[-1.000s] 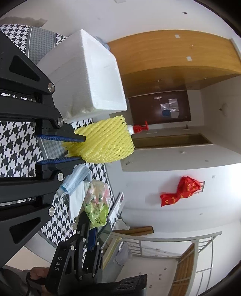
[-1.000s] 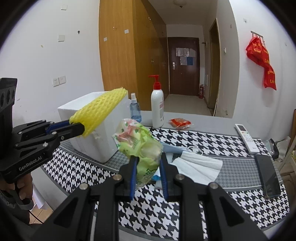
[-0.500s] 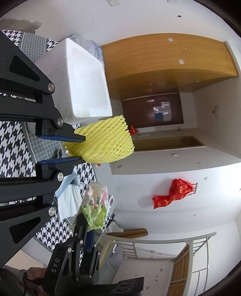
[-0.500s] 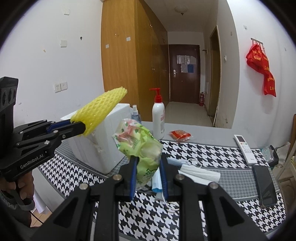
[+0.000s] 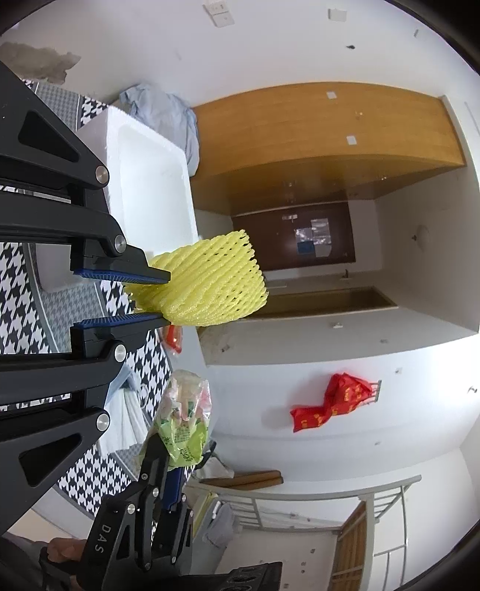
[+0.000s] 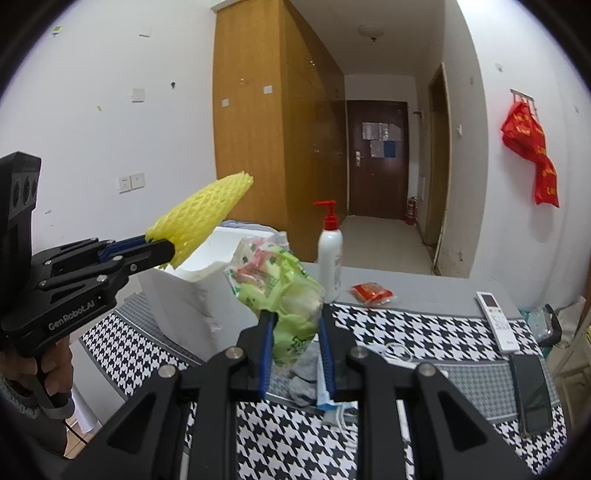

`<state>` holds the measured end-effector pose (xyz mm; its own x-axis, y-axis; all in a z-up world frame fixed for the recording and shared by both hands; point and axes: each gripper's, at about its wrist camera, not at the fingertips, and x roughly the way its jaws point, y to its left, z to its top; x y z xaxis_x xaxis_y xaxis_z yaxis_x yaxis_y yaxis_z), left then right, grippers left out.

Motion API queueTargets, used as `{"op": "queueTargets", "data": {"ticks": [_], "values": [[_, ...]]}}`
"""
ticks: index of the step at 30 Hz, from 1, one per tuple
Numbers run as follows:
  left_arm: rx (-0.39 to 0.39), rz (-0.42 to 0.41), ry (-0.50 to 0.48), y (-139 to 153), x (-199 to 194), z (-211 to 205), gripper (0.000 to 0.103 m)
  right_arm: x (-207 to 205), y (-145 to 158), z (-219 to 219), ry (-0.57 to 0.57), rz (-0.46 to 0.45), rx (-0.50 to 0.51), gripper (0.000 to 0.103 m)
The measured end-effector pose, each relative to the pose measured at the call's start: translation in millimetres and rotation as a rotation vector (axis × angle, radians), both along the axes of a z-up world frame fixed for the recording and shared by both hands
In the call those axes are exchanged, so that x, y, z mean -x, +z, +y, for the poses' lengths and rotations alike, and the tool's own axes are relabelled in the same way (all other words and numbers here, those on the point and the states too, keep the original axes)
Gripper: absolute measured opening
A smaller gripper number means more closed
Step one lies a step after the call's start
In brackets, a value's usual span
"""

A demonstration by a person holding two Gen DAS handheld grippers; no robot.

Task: Organize soft objects
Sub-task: 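Lift the yellow net with the left tool while the right tool carries the snack bag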

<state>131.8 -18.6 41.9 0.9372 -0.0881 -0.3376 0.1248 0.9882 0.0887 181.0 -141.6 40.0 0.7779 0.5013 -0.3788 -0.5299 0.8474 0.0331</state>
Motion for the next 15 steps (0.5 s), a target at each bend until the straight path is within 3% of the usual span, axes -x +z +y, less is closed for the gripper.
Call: {"op": "queueTargets", "data": {"ticks": [15], "values": [[0.014, -0.034, 0.11, 13.8, 0.1, 37.7, 0.017, -14.1, 14.8, 36.5, 0.079, -0.015, -0.012, 0.027]]}}
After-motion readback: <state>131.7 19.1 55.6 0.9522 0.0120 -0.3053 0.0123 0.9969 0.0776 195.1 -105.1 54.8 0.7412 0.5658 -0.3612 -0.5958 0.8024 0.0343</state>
